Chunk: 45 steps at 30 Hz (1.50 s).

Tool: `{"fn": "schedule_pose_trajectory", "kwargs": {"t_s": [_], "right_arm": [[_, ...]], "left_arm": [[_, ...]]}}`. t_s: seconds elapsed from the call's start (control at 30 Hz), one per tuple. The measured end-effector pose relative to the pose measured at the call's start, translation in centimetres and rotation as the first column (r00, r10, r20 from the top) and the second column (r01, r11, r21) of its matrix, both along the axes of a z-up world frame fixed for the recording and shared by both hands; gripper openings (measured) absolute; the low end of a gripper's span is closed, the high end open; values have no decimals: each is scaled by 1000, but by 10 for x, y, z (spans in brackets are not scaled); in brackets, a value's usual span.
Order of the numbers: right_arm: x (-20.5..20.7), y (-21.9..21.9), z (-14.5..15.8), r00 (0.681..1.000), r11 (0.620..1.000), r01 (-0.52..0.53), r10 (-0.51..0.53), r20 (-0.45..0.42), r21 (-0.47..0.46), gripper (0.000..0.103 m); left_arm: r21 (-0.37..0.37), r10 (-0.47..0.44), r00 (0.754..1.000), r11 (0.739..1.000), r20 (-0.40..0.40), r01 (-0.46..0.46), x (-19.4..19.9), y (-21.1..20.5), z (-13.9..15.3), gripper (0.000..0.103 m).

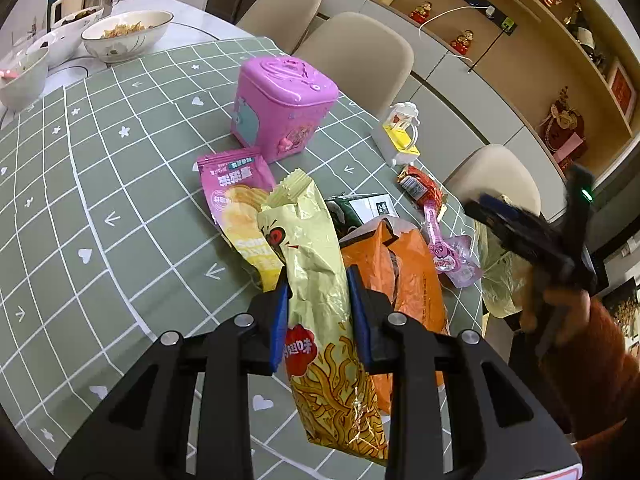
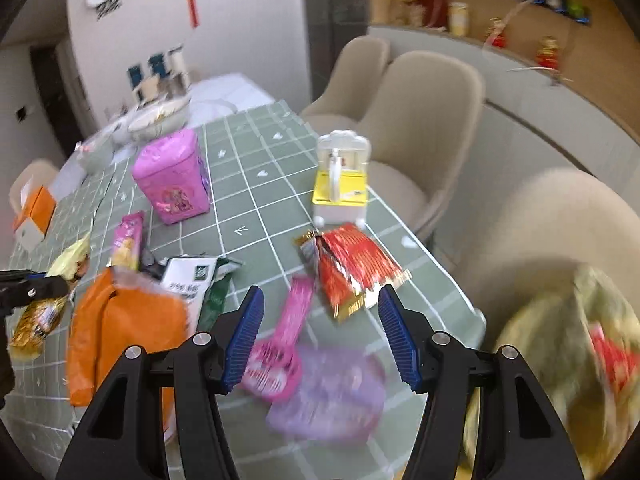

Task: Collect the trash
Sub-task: 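Hold the gold chip bag in the left tool while the right tool grasps the red snack packet, then carry the gold chip bag and red packet over the bin and open both tools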

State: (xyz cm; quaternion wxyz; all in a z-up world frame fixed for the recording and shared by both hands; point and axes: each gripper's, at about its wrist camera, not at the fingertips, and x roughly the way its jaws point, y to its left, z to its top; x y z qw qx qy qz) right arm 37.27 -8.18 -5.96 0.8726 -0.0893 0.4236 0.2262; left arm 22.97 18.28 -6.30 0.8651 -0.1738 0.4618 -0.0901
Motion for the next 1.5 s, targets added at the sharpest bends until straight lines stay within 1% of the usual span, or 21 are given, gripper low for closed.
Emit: {"fn": "schedule_pose_trajectory", "kwargs": {"t_s": [0.07, 0.13, 0.3, 0.33, 0.47, 0.53, 0.6, 0.63, 0.67, 0.73, 0.83, 0.93, 1.2, 1.23, 1.33, 1.5], "right_arm": [[20, 7, -8, 999, 998, -53, 53, -4, -19, 56], [43, 9, -16, 994, 994, -108, 108, -12, -11, 56], [77, 2, -44, 989, 993, -120, 121, -86, 19, 56], [81, 0, -49, 988, 993, -117, 118, -95, 22, 56], [82, -8, -59, 986, 993, -81, 93, -142, 90, 56], [78, -8, -59, 986, 993, -67, 82, -146, 101, 56], [72, -6, -57, 987, 994, -57, 70, -144, 94, 50], [67, -5, -53, 989, 995, -48, 59, -135, 86, 46], [64, -4, -51, 990, 996, -41, 51, -131, 77, 40], [55, -3, -40, 993, 998, -13, 19, -113, 61, 35], [37, -7, -16, 998, 997, 27, -22, -65, 78, 34], [16, -9, 9, 999, 994, 42, -40, -28, 100, 34], [-42, -21, 62, 997, 990, 53, -60, 53, 129, 34], [-53, -24, 70, 995, 990, 60, -70, 73, 131, 34], [-77, -30, 85, 990, 992, 62, -75, 123, 107, 34], [-107, -52, 103, 983, 992, 79, -94, 155, 99, 34]], "left_arm": [[1, 15, 1000, 1000, -8, -15, 4, -1, -2, 26], [4, 30, 999, 1000, -12, -30, 8, -1, -3, 27], [22, 27, 1000, 999, -14, -27, 20, -1, -4, 27], [23, 27, 999, 999, -16, -27, 21, -1, -4, 27], [19, 22, 1000, 1000, -17, -22, 25, -2, -6, 27], [16, 25, 999, 1000, -20, -24, 26, -2, -8, 27], [13, 28, 999, 1000, -25, -28, 25, -2, -9, 27], [13, 29, 999, 1000, -24, -29, 25, -3, -8, 27], [12, 28, 999, 1000, -21, -28, 23, -3, -7, 27], [10, 27, 1000, 1000, -14, -27, 21, -4, -3, 27], [6, 30, 1000, 1000, -2, -30, 17, -4, 2, 27], [-2, 30, 999, 1000, 11, -30, 14, -6, 9, 27], [1, -6, 997, 1000, 72, 6, -1, -26, 37, 27], [2, -11, 997, 1000, 78, 11, -3, -28, 40, 27], [11, -35, 994, 999, 104, 34, -10, -40, 52, 27], [17, -86, 986, 996, 141, 85, -17, -70, 70, 27]]}}
